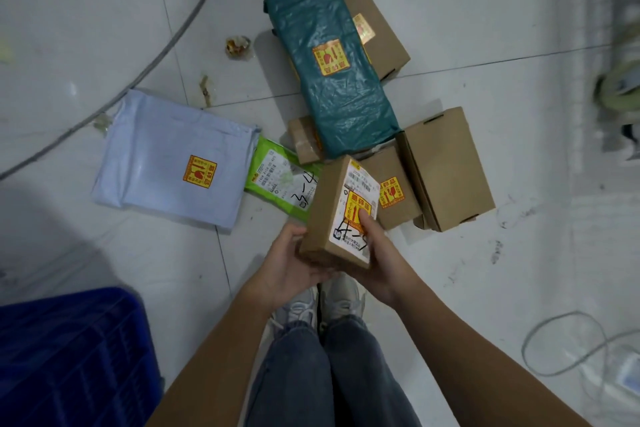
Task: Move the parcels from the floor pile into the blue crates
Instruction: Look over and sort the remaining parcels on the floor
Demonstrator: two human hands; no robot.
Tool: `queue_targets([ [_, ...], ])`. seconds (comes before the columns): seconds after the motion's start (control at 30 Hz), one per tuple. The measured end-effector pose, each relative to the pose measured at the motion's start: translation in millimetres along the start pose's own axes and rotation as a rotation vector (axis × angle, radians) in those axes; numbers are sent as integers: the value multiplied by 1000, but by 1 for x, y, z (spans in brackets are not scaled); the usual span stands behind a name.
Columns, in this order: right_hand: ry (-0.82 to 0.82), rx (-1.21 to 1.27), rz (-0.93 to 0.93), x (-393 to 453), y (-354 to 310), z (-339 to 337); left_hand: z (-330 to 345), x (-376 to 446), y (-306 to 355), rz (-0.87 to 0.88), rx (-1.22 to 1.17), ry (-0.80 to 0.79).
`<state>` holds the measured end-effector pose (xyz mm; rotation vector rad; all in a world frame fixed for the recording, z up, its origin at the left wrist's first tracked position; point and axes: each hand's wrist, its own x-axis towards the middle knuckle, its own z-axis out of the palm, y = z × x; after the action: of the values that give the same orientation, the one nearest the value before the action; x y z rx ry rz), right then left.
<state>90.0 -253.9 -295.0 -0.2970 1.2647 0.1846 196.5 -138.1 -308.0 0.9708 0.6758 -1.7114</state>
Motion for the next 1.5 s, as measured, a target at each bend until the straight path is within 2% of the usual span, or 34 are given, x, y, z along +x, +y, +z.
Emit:
queue_targets([
  [0.07, 31, 19, -69, -9, -2, 5, 5, -5, 3, 58, 153, 77],
  [0.17, 108, -80, -152, -27, -5, 13, 12, -19, 8, 172, 304, 180],
  [0.33, 41, -314, -203, -81, -21, 36, 29, -75, 24, 319, 479, 247],
  [0.63, -79, -714, -239, -239, -66, 127, 103, -244, 62, 517, 273, 333],
  [0.87, -141, -854, -377, -401, -74, 190, 184, -408, 42, 574, 81, 380],
  [1.0, -170, -890, -480, -469, -56, 217, 217, -483, 14, 744, -81, 445],
  [1.13, -293, -979, -478, -506, -22, 240, 213, -534, -24, 857, -279, 598],
  [1.27, -472, -1227, -524, -533, 14, 279, 199, -576, -67, 970, -611, 628],
  [1.37, -554, -1357, -448, -542, 48, 300, 182, -597, -102, 989, -785, 696],
  [1.5, -694, -1523, -394, -545, 95, 318, 149, -622, -135, 1032, -895, 746],
])
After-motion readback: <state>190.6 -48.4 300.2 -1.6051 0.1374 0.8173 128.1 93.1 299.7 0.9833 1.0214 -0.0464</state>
